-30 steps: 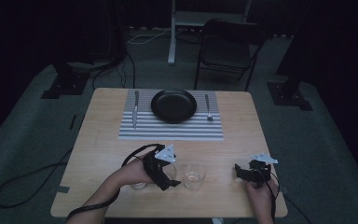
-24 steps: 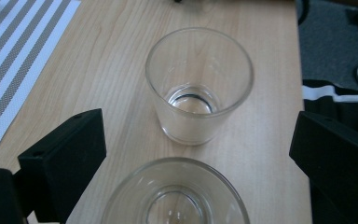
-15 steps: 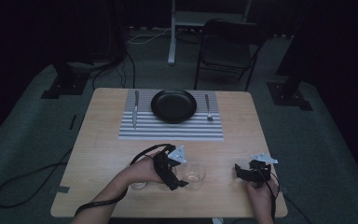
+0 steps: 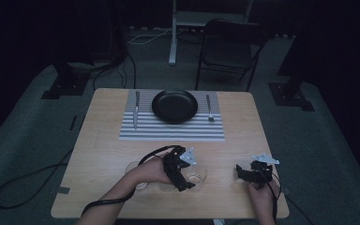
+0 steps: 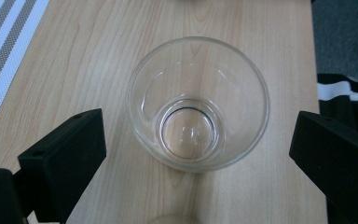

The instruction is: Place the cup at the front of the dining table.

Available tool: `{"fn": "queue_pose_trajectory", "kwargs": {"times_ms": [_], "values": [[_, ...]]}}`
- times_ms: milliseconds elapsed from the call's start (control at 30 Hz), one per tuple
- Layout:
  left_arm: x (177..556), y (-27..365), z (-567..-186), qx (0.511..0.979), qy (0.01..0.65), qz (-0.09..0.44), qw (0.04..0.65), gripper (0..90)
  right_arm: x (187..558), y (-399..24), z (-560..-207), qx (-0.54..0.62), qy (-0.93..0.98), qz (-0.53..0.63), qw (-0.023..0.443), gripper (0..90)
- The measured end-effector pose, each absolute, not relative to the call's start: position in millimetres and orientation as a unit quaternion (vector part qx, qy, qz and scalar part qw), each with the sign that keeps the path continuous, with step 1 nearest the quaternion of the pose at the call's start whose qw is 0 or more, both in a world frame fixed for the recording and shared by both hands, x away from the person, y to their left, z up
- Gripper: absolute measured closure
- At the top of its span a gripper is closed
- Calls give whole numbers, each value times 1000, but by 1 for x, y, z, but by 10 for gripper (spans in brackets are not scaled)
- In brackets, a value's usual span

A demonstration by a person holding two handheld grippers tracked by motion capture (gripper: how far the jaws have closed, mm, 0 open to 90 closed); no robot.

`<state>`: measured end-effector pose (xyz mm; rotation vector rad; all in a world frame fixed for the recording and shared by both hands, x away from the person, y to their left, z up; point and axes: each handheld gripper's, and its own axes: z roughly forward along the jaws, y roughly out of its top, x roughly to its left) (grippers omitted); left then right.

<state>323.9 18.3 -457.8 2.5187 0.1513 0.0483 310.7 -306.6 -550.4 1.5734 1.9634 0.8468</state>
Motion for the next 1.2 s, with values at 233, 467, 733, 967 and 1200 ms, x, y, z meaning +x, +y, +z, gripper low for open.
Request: {"fn": "queue_pose_trajectory", "kwargs": {"times_ms": [233, 467, 733, 967, 1200], "values": [[328, 10, -462, 954, 57, 11, 294, 41, 311, -307, -550, 575, 718, 310, 241, 117], [330, 1, -465, 959, 55, 9, 278, 41, 311, -307, -550, 575, 718, 310, 241, 118], [333, -6, -467, 965, 45, 5, 259, 42, 311, -307, -550, 575, 718, 310, 241, 118], [333, -10, -466, 968, 32, -3, 250, 65, 311, -307, -550, 575, 718, 310, 241, 118], [333, -17, -470, 971, 37, 12, 236, 65, 311, -307, -550, 575, 718, 310, 241, 118]]}}
